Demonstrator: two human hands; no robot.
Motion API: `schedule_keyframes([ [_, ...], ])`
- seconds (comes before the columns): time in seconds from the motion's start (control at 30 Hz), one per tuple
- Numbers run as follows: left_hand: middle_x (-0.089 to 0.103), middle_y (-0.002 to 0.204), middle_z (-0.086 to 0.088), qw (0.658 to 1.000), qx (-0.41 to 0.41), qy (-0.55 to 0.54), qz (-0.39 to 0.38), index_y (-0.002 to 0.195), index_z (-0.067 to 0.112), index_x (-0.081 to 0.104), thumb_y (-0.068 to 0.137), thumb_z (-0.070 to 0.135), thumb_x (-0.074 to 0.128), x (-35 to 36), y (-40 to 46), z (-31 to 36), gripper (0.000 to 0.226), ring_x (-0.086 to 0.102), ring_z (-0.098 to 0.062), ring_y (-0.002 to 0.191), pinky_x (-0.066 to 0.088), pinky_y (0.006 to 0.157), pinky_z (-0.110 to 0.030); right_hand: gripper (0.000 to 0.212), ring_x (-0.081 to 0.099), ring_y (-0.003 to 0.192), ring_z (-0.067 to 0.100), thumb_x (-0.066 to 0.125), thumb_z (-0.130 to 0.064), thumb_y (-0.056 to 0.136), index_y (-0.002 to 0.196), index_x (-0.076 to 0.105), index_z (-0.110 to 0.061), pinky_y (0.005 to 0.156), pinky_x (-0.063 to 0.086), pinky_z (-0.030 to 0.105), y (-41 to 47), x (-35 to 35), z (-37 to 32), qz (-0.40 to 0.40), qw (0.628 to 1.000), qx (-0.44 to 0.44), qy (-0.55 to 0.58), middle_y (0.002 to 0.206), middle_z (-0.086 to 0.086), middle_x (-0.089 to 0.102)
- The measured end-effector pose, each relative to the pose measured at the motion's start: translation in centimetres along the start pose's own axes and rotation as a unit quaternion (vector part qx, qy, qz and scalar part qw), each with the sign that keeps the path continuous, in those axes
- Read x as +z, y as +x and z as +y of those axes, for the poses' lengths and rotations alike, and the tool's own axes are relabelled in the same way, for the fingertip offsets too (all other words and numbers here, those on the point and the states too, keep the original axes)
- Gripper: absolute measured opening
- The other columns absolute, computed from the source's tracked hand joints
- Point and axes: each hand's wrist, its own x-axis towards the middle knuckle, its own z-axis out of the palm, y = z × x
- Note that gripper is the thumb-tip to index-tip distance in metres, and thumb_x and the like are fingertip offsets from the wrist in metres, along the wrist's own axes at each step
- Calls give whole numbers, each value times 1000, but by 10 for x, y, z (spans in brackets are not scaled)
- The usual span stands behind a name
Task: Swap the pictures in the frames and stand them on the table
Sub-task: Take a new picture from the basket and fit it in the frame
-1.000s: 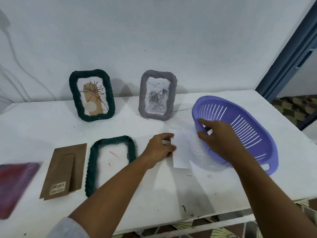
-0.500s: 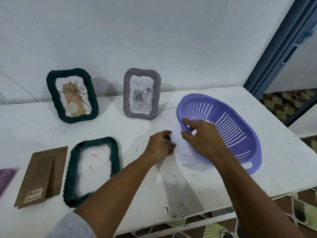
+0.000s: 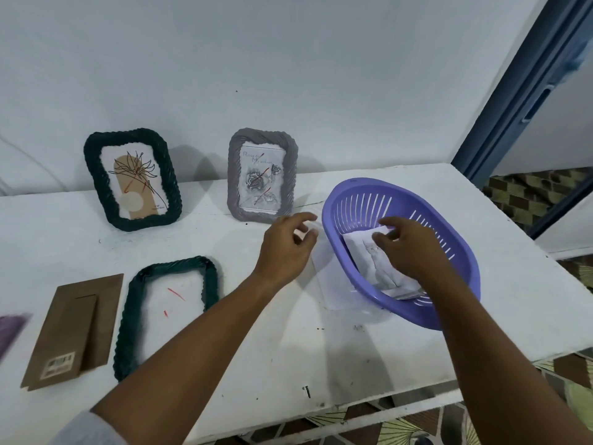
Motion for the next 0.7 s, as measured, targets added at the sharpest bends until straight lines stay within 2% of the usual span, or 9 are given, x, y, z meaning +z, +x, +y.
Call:
schedule_keyframes([
  [0.07,55,105,2,998,64,-3,-11,114,23,65,87,24,65,2,0,13,27,57,-6,76,44,70,-6,48,56,114,30,60,-31,91,133,51,-9,98,39,33,9,1,13,-38,994,33,-93,126,13,60],
  [0.1,53,108,3,996,85,6,-26,115,22,65,86,25,67,5,0,17,28,56,-6,79,44,72,-7,50,55,115,31,61,-33,91,132,50,-7,98,40,34,13,3,17,-63,988,43,-132,128,14,59],
  [0.23,52,115,3,991,103,65,-63,111,16,70,83,27,70,15,-1,21,30,51,-9,87,43,80,-16,54,60,105,30,69,-40,83,122,56,-5,89,45,35,21,10,30,-120,968,52,-215,115,14,65],
  [0.33,55,121,0,989,80,93,-81,111,13,70,83,28,70,18,-3,21,32,52,-12,94,46,86,-26,56,61,103,30,74,-42,78,115,59,-4,83,44,32,22,11,31,-124,962,56,-234,111,14,66],
  [0.53,54,126,-1,988,57,105,-95,113,12,69,84,29,69,17,-5,26,34,55,-17,102,47,88,-26,53,58,107,31,75,-30,79,119,53,-2,85,44,33,21,11,30,-95,965,64,-237,115,16,63],
  [0.7,54,127,-1,990,44,96,-99,114,12,68,84,29,69,16,-5,28,34,55,-17,102,46,88,-25,37,61,103,32,69,-17,83,114,58,-1,83,48,34,22,13,34,-60,968,88,-229,112,16,64],
])
